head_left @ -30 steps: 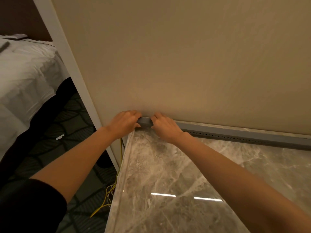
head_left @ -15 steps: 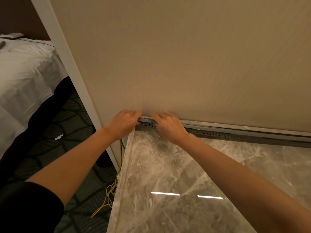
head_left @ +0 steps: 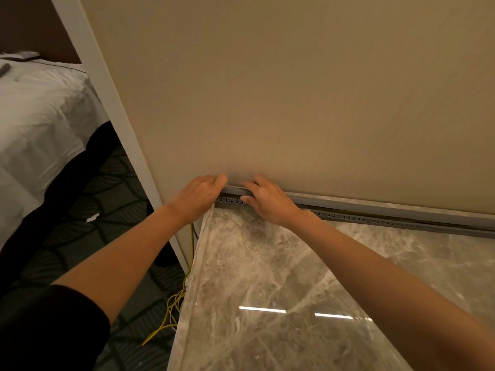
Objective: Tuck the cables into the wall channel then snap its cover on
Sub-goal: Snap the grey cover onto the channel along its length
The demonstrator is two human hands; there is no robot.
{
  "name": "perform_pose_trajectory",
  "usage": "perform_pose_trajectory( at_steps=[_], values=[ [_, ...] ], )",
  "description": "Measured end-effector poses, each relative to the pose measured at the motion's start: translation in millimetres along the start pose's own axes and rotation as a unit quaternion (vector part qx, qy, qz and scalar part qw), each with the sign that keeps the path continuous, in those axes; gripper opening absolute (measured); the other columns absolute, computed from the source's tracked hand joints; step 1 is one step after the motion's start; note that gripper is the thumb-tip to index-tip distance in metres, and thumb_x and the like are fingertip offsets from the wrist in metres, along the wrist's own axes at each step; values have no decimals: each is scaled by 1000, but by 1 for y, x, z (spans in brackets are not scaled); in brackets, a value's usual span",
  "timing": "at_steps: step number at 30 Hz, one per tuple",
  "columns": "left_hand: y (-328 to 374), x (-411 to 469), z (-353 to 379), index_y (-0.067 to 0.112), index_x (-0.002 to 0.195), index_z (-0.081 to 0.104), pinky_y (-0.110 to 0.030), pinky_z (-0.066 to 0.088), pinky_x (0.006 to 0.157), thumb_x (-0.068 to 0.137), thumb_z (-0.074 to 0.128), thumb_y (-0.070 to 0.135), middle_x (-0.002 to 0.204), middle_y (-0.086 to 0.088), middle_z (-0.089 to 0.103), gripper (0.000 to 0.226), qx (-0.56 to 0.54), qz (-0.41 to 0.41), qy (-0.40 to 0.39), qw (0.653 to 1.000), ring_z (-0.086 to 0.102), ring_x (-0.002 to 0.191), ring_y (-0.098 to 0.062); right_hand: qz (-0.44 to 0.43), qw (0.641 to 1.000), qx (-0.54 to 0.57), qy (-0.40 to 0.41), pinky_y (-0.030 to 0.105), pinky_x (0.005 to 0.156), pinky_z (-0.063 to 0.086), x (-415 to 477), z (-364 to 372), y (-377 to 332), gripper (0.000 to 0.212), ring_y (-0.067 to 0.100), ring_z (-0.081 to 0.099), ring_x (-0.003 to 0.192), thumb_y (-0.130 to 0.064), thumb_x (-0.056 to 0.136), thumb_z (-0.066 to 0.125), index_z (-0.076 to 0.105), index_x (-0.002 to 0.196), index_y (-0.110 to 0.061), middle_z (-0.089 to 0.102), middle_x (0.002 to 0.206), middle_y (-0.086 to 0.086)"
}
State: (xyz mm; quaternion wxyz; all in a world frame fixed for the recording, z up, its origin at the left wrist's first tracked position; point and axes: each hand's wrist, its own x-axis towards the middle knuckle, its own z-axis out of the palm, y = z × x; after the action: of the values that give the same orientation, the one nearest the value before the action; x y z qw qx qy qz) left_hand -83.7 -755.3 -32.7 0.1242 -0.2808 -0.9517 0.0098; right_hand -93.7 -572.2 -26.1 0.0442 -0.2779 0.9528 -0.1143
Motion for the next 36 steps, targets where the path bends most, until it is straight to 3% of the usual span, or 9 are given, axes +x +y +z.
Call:
perform_pose_trajectory(
  at_steps=[4,7,9,14,18,24,32,36],
  values=[
    [3,1,-1,7,74,41,-24,39,38,54,68,-13,53,-14,58,39,-42,-5,24,999,54,41,-28,27,999,14,-29,40,91,39,2,-1,-3,35,35,49,106,-22,99,43,54,122,2,49,116,19],
    [-2,2,1,-6,94,54,-30,34,64,81,56,-5,88,-23,62,14,-140,-80,-3,987,58,77,-33,49,998,38,-23,38,94,39,2,-1,-7,34,34,48,110,-19,98,46,52,124,1,48,119,19],
    [-7,-2,-1,-3,103,55,-27,32,71,87,57,7,98,-19,61,19,-161,-83,-9,983,54,86,-29,59,996,60,-7,36,96,38,2,-4,-9,36,32,47,113,-18,96,50,50,126,0,47,122,17],
    [-12,-9,-3,2,116,57,-37,44,86,90,59,22,109,-18,60,33,-132,-67,-35,988,56,100,-31,72,995,74,10,34,93,40,-3,-9,-6,37,29,50,114,-21,90,60,53,123,-3,53,124,13],
    [-10,-10,-6,3,120,58,-34,42,87,90,58,22,113,-17,58,36,-145,-77,-57,985,53,103,-30,78,993,91,14,36,91,45,-8,-6,-10,33,30,57,110,-20,90,61,57,118,-4,63,120,13],
    [-5,-2,-4,2,114,58,-32,40,90,87,62,19,115,-15,57,32,-172,-125,-73,974,51,107,-27,96,991,94,14,39,90,45,-7,-1,-10,32,33,56,109,-18,91,58,51,119,-5,60,120,15],
    [-6,8,-5,3,107,56,-30,39,84,80,69,17,113,-12,55,33,-194,-164,-106,961,49,105,-25,112,984,135,6,34,86,41,4,1,-5,34,28,53,109,-15,84,67,55,113,-3,57,118,13],
    [-7,12,-6,3,106,58,-31,39,85,79,71,16,113,-13,55,33,-196,-170,-121,958,49,106,-25,103,977,187,-26,24,69,31,10,-6,-3,28,20,46,84,-20,86,65,67,106,1,50,89,12]
  ],
)
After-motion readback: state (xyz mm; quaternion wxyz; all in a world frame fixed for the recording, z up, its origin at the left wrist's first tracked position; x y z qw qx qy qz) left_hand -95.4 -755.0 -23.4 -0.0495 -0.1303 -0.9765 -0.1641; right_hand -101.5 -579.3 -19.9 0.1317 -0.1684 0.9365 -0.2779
